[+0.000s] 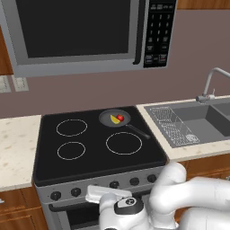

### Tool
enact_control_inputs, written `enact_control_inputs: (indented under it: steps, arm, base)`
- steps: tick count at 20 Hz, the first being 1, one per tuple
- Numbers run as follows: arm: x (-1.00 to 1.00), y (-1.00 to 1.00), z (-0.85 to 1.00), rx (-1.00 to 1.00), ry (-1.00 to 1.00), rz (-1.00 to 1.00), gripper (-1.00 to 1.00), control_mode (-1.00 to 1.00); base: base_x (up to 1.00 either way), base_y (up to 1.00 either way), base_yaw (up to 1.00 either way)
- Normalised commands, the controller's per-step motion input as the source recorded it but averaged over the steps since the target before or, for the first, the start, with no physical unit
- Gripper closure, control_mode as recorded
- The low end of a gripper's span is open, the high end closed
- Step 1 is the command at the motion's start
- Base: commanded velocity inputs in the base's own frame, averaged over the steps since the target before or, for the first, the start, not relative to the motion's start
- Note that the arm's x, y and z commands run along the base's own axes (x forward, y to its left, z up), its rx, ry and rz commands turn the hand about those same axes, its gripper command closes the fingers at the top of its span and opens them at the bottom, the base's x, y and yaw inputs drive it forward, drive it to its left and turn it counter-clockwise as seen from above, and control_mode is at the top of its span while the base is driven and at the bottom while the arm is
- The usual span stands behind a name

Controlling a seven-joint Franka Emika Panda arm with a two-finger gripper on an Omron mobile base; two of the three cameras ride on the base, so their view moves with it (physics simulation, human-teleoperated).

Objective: Put the tomato and lemon wedge in the pan. Then turn on the rear right burner and set the heat to medium.

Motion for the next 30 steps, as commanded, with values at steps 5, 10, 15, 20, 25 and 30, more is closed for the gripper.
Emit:
enact_control_inputs:
  steps: [5, 10, 15, 20, 25, 30]
  arm:
    - [0.05, 0.00, 0.00, -0.17, 0.11, 0.00, -1.00, -1.00]
    - [0.09, 0.00, 0.00, -0.20, 0.13, 0.00, -1.00, -1.00]
    - [0.11, 0.00, -0.02, -0.18, 0.04, 0.00, -1.00, -1.00]
    - [0.01, 0.01, -0.10, -0.15, 0.00, 0.00, -1.00, -1.00]
    - [-0.01, 0.05, -0.15, -0.06, -0.03, 0.03, -1.00, -1.00]
    - [0.00, 0.02, -0.16, 0.00, -0.08, 0.07, -1.00, -1.00]
  base:
    - [0.00, 0.00, 0.00]
    - [0.00, 0.00, 0.00]
    - [0.00, 0.00, 0.00]
    - [0.00, 0.00, 0.00]
    - [0.00, 0.00, 0.00]
    - [0.00, 0.00, 0.00]
